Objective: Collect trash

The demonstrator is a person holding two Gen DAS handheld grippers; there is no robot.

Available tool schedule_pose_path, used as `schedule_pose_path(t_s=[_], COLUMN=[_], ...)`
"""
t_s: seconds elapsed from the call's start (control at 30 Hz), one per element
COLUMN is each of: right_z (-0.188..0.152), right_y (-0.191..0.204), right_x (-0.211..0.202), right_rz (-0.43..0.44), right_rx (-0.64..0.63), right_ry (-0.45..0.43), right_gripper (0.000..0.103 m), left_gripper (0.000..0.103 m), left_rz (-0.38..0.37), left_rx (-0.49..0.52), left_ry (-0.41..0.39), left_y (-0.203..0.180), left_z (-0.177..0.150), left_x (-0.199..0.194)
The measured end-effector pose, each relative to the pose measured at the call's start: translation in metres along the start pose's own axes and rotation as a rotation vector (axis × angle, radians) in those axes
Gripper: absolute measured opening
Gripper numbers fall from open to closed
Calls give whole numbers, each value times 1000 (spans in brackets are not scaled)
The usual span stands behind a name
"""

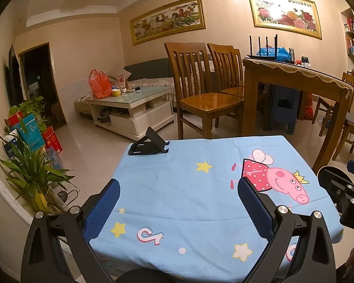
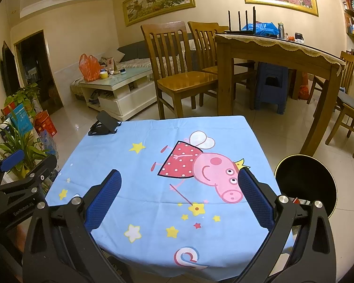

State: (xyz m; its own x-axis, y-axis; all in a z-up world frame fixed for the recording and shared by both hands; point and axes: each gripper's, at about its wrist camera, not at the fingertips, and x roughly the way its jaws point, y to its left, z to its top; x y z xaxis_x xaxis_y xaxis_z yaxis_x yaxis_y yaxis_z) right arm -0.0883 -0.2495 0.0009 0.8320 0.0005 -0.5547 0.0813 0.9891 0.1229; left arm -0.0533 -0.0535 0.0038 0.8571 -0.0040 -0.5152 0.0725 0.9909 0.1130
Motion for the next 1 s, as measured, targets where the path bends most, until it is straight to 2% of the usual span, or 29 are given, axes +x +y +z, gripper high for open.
schedule_pose_path(t_s=[0.23, 0.37, 0.47, 0.57, 0.7, 0.8, 1.0], right_z=[-2, -5, -11, -14, -14, -14, -20], right_y=[0, 1, 1, 1, -3, -3, -2], right_x=[-2, -4, -6, -6, -5, -7, -11], right_rz=[2, 1, 2, 2, 5, 4, 8], right_rx=[4, 6, 14, 21, 29, 29, 38], right_ry=[5, 6, 11, 20, 29, 30, 41], right_gripper=[98, 98, 98, 98, 98, 98, 98], left_gripper=[96, 96, 96, 96, 96, 96, 96], left_rz=[-17, -101, -117, -167, -128, -142, -111], left_rx=[5, 8, -9, -26, -6, 34, 15], left_ry=[-4, 26, 36, 39, 15, 44, 34], left_y=[0, -2, 0, 2, -2, -6, 4], left_z=[0, -1, -2, -5, -7, -6, -7], left_x=[-1, 2, 3, 1, -2, 5, 8])
